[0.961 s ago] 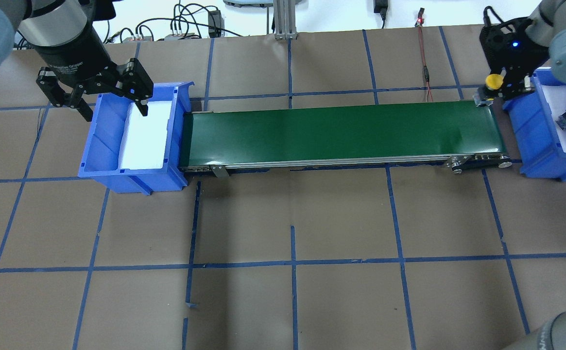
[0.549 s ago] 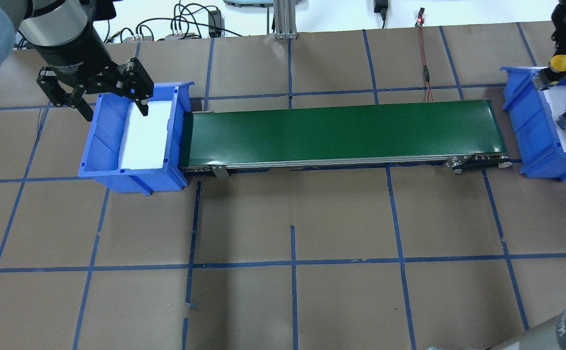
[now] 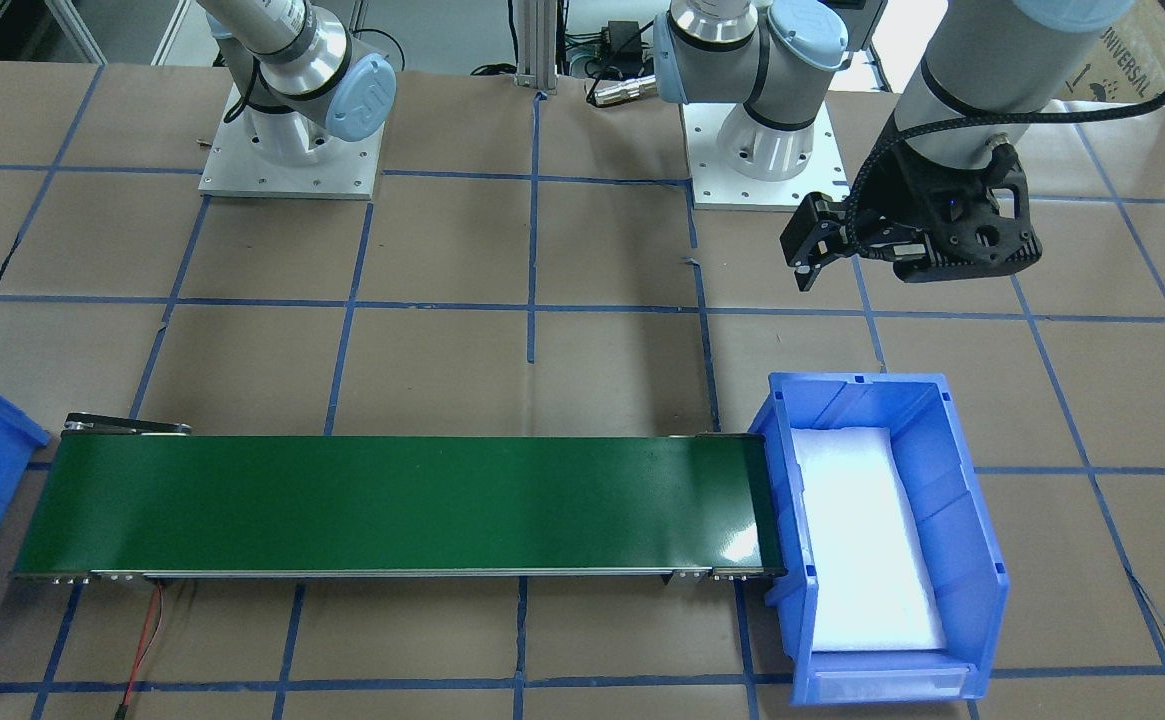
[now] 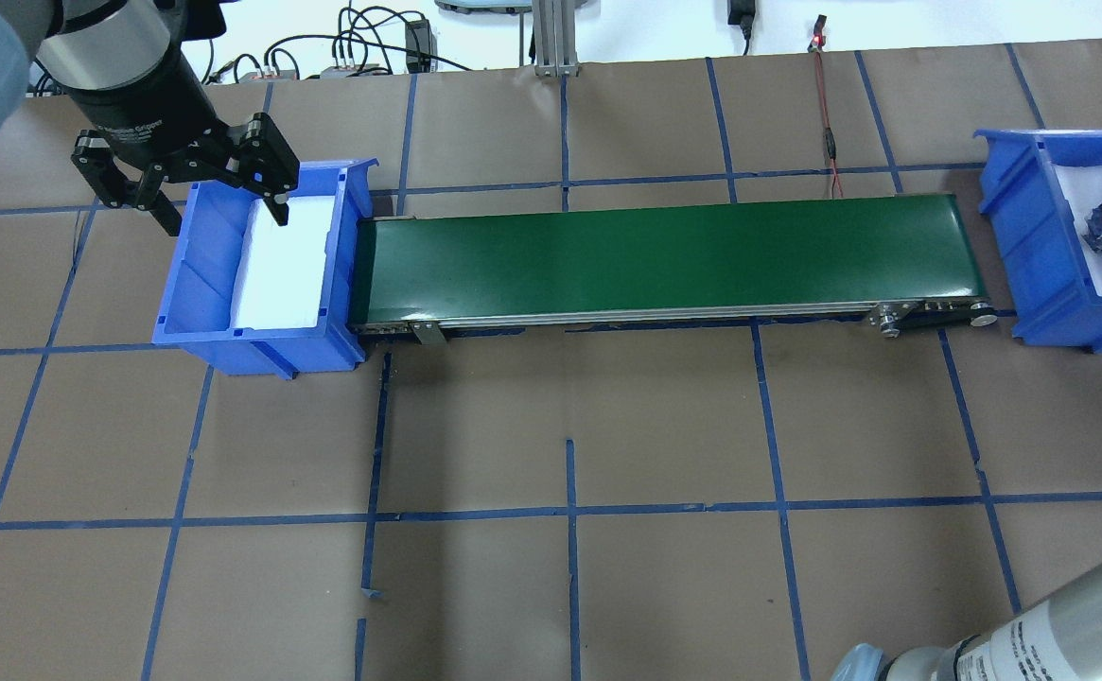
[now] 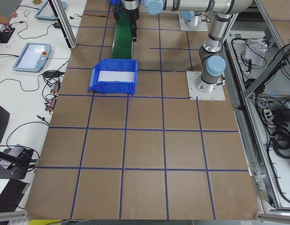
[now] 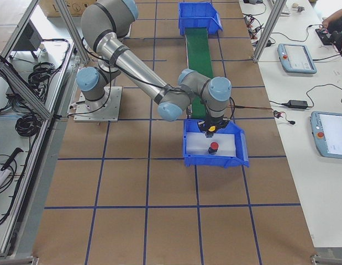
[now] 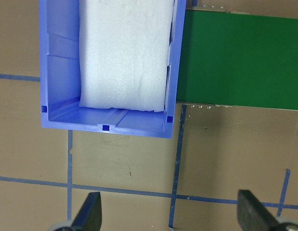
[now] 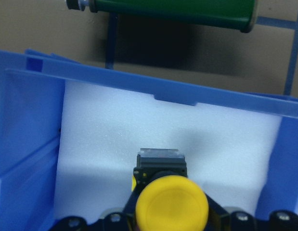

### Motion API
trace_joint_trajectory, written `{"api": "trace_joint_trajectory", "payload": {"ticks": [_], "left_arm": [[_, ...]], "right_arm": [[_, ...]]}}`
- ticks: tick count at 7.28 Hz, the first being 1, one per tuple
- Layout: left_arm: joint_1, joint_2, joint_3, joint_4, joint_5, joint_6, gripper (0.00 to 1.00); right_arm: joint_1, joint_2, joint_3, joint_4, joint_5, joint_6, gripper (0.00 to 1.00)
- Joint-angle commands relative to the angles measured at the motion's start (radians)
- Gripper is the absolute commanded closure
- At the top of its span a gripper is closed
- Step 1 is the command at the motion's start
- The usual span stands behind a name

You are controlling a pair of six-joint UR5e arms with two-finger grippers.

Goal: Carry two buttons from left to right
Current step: 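Place the yellow button into the far blue bin beside the red one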

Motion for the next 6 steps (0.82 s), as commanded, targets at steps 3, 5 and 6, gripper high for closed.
{"api": "trace_joint_trajectory", "payload": {"ticks": [3,5,6], "left_arm": [[0.000,0.000,0.000,0.000,0.000,0.000,0.00],[0.000,0.000,0.000,0.000,0.000,0.000,0.00],[0.000,0.000,0.000,0.000,0.000,0.000,0.00]], "right_arm": [[-0.002,0.016,0.080,-0.106,0.003,-0.031,0.83],[-0.005,0.059,0.079,-0.108,0.004,-0.034,0.75],[-0.004,0.059,0.073,-0.109,0.016,-0.046,0.56]]}}
